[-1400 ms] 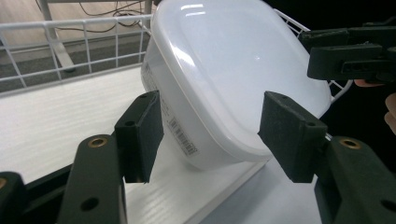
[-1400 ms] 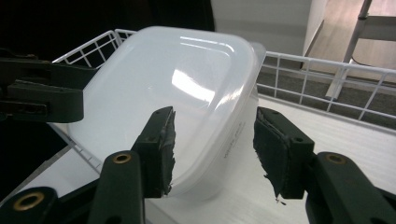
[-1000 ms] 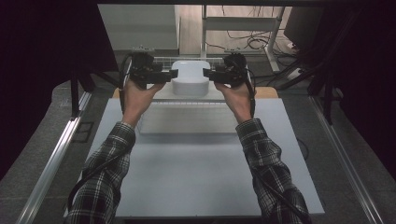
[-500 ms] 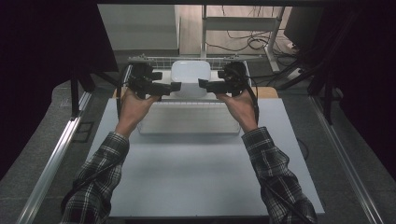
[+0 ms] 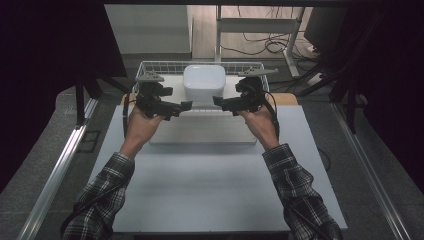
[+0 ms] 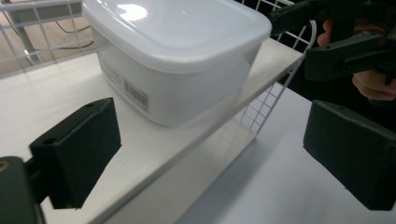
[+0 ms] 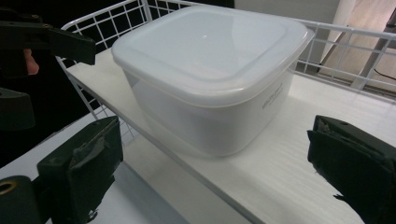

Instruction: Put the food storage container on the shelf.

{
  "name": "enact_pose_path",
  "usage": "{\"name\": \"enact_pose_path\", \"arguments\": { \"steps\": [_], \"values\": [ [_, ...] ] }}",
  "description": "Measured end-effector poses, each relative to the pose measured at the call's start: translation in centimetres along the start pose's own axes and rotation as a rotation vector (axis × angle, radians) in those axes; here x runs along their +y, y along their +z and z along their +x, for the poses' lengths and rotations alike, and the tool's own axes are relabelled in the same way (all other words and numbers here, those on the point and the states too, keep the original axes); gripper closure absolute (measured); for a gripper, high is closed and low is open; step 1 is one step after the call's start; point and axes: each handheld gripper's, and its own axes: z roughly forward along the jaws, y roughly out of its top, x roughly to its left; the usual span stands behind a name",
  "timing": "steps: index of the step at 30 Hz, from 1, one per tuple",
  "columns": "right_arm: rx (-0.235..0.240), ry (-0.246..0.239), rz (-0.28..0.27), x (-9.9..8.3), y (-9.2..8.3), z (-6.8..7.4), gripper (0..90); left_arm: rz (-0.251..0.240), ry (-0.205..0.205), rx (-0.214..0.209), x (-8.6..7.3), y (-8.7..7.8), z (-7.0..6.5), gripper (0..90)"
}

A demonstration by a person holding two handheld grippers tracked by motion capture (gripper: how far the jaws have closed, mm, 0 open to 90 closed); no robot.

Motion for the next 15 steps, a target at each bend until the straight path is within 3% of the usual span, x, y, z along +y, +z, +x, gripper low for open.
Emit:
{"name": "enact_pose_path", "arguments": {
  "steps": [7, 15],
  "values": [
    [0.012, -0.016, 0.002, -0.9, -0.6, 0.2, 2.7, -0.028, 0.023, -0.018, -1.2, -0.4, -0.5, 3.8],
    [0.026, -0.041, 0.005, -1.9, -1.4, 0.9, 2.6, -0.032, 0.052, -0.009, -2.4, -0.8, -1.7, 3.7]
  ]
}}
